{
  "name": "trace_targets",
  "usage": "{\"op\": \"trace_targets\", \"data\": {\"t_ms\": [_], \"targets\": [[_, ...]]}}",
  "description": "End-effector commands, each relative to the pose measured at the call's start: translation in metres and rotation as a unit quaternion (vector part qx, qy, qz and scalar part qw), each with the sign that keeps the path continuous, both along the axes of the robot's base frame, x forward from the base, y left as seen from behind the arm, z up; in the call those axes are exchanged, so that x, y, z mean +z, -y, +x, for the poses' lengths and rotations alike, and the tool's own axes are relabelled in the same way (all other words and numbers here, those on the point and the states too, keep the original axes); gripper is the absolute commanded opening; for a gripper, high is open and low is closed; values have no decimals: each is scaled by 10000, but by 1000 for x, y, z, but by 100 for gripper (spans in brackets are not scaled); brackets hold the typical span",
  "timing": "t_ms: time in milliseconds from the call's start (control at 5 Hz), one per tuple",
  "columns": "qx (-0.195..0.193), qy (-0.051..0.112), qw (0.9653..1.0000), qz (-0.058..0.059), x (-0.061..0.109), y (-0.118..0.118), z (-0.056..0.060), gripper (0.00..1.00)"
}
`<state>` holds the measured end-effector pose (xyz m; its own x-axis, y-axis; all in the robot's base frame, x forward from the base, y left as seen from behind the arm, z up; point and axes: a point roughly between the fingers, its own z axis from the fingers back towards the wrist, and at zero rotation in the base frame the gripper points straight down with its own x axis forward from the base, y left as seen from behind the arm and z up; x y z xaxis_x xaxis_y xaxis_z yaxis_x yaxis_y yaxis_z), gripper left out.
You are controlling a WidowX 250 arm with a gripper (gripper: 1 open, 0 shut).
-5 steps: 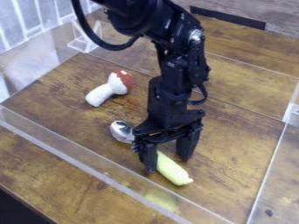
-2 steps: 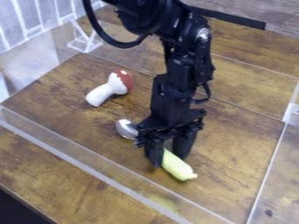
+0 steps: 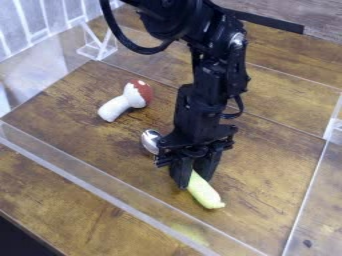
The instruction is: Move the green spoon to the left
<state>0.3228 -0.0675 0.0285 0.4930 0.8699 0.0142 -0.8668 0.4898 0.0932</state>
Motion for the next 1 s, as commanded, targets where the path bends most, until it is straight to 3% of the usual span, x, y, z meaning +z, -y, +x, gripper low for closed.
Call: {"op": "trace_targets", "data": {"t_ms": [0, 200, 400, 600, 800], "targets": [[-81, 224, 9997, 9, 12, 7, 12, 100], [-114, 224, 9997, 71, 13, 7, 12, 100], [-91, 198, 9997, 69, 12, 5, 13, 0], [-100, 173, 9998, 67, 12, 5, 14, 0], [-79, 139, 9998, 113, 11, 3, 14, 100]]}}
